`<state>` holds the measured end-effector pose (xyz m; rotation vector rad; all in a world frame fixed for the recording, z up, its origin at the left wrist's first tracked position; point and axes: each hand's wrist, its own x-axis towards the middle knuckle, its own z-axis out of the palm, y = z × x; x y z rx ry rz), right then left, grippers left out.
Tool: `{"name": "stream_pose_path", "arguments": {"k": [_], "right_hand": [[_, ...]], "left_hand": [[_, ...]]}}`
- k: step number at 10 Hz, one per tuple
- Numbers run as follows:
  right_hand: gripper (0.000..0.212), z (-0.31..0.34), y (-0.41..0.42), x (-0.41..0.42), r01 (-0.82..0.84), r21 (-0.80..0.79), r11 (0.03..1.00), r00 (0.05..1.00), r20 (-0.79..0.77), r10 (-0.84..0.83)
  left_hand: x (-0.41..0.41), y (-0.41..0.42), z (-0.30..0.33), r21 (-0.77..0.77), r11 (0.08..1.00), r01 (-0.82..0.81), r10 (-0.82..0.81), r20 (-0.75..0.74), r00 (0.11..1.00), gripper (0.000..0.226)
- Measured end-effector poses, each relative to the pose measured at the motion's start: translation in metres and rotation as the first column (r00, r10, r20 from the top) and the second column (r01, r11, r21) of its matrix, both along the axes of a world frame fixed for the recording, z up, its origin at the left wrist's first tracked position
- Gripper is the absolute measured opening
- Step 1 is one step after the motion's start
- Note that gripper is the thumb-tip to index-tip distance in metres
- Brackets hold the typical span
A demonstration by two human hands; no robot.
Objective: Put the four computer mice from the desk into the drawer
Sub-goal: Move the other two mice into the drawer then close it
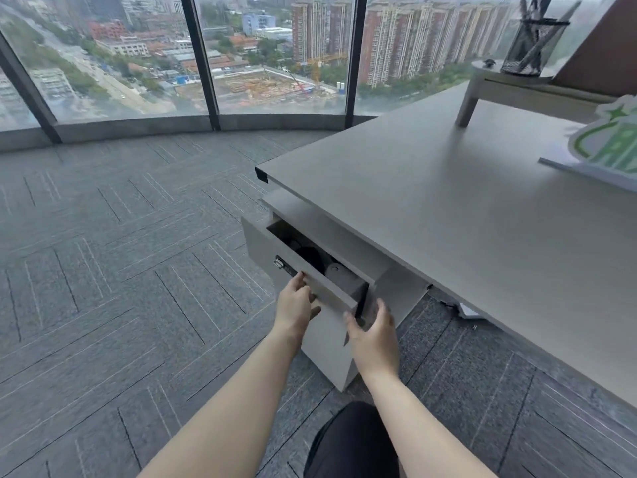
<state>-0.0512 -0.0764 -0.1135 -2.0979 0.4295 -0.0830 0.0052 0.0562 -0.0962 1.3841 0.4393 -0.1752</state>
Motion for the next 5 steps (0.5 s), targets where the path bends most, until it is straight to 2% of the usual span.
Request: {"name": "stream_pose_path", "arguments": {"k": [2,3,4,5], "right_hand": [[0.072,-0.003,-0.016,0.026,0.044,0.087,0.995,0.999,0.018,-0.046],[0.053,-0.004,-0.021,0.037,0.060,0.126,0.990,0.997,0.046,-0.066],[0.020,-0.002,-0.026,0.042,0.054,0.142,0.988,0.995,0.078,-0.065],[0.020,0.003,-0.023,0.043,0.051,0.142,0.989,0.992,0.109,-0.067]], "left_hand": [[0.020,-0.024,-0.004,-0.073,0.997,0.028,-0.029,-0.014,0.999,0.057],[0.028,-0.033,-0.007,-0.086,0.994,0.063,-0.064,-0.012,0.998,0.060],[0.032,-0.038,-0.007,-0.069,0.994,0.085,-0.086,-0.017,0.996,0.063],[0.034,-0.037,-0.006,-0.052,0.994,0.098,-0.099,-0.022,0.995,0.065]]}}
